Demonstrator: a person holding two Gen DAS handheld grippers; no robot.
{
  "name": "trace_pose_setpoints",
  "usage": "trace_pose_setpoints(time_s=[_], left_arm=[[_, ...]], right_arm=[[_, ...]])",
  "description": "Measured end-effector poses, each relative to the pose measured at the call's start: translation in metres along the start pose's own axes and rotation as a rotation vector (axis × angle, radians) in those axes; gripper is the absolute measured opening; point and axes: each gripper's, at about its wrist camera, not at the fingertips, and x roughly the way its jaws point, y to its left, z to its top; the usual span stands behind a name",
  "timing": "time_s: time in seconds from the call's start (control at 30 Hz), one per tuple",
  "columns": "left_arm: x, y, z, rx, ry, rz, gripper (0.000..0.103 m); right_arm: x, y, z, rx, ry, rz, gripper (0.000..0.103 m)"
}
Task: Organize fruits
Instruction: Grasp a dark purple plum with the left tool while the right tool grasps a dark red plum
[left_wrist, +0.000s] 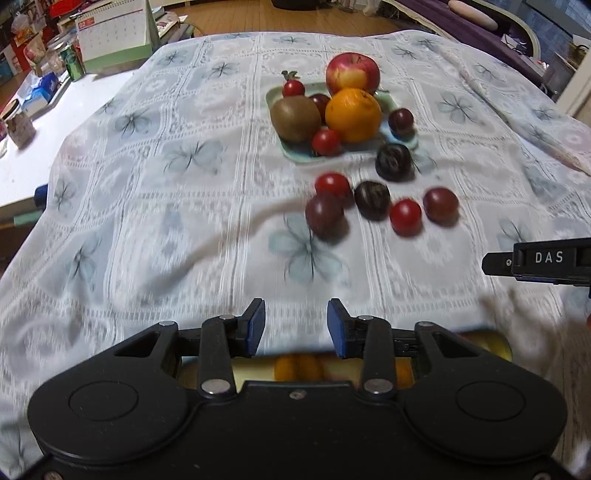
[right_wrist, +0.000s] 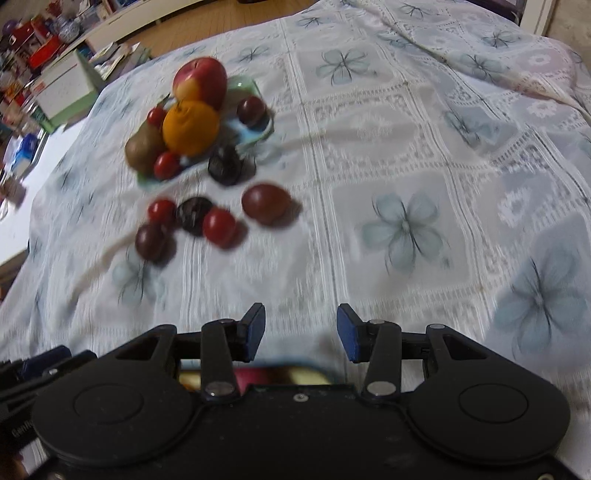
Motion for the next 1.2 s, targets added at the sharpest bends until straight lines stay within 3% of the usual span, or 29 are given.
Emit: trace_pose_setpoints(time_s=[0.27, 0.5, 0.6, 0.8, 0.93, 1.2], left_arm=[[0.030, 0.001, 0.038, -0.054, -0.022, -0.002, 0.046], [0.041, 0.006, 0.050, -0.106, -0.029, -0.035, 0.046], [0.044, 0.005, 0.051, -0.102, -0.021, -0.060, 0.046], [0.055, -0.005, 0.054, -0.077, -0.017, -0.072, 0.046], [0.065, -0.010, 0.057, -0.083, -0.009, -0.081, 0.046], [0.087, -0.020, 0.059, -0.063, 0.014, -0.026, 0.047]], right_arm=[[0.029, 0.014, 0.041, 0.042, -0.034, 0.013, 0.046], [0.051, 0.028, 0.062, 0.028, -0.080, -0.011, 0.046], [0.064, 0.030, 0.066, 0.019, -0.062, -0.037, 0.048], [0.079, 0.032, 0.068, 0.029, -0.051, -0.009, 0.054], [0.083, 0.034, 0.065, 0.024, -0.084, -0.020, 0.055], [0.086, 0.033, 0.064, 0.002, -0.095, -0.035, 0.050]])
